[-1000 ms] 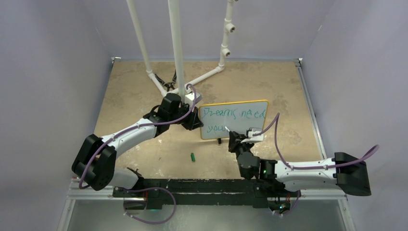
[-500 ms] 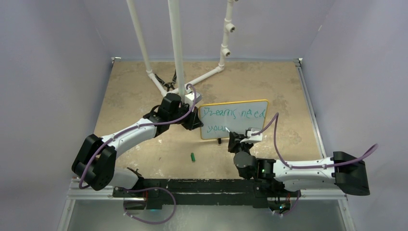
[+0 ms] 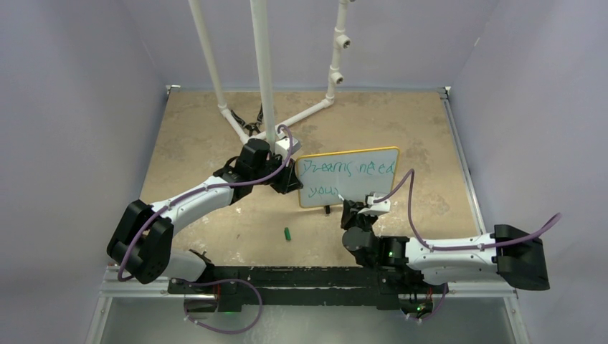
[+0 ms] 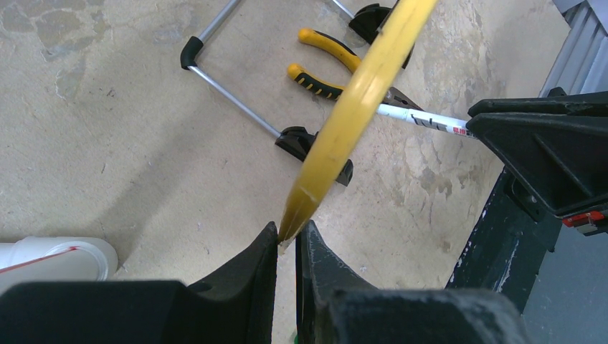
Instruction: Write a sentence on the whiteboard
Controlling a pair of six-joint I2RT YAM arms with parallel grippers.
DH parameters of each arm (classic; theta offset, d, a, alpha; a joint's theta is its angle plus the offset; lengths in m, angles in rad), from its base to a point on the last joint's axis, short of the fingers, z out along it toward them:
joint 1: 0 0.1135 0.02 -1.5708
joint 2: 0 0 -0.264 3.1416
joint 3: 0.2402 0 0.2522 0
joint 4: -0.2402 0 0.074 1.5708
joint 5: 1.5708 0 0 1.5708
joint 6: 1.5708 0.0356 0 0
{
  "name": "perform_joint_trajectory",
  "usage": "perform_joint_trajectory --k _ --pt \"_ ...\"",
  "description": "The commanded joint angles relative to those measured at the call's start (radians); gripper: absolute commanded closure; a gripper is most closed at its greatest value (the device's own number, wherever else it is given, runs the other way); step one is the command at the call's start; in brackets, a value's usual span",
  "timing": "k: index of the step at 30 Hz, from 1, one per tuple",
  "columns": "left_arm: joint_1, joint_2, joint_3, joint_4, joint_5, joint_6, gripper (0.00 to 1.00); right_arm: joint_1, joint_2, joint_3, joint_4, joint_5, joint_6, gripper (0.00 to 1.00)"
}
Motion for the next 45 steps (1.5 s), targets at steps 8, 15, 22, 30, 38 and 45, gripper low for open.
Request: perform_joint_trajectory --k 8,15,22,30,38,45 --pt "-0.004 -0.008 0.041 0.025 0.002 0.004 1.0 -0.01 0.006 0.044 -0.034 0.046 0.048 1.0" --pt "-0.004 -0.006 0.041 0.025 0.002 0.004 1.0 -0.009 -0.031 0.017 0.096 0.048 -0.065 1.0" --pt "-0.005 -0.006 0.041 0.025 0.003 0.004 1.0 -0.02 -0.023 0.015 0.127 0.05 -0.094 1.0" --pt "-0.005 -0.006 0.042 0.027 0.003 0.004 1.0 -0.022 -0.03 0.037 0.011 0.09 -0.004 1.0" --pt "-0.004 -0.006 0.042 0.027 0.001 0.005 1.0 -0.023 -0.032 0.04 -0.025 0.095 0.029 1.0" --pt "-0.005 -0.009 0.043 -0.009 -0.005 0.005 1.0 -0.023 -0.066 0.044 -0.015 0.082 -0.005 1.0"
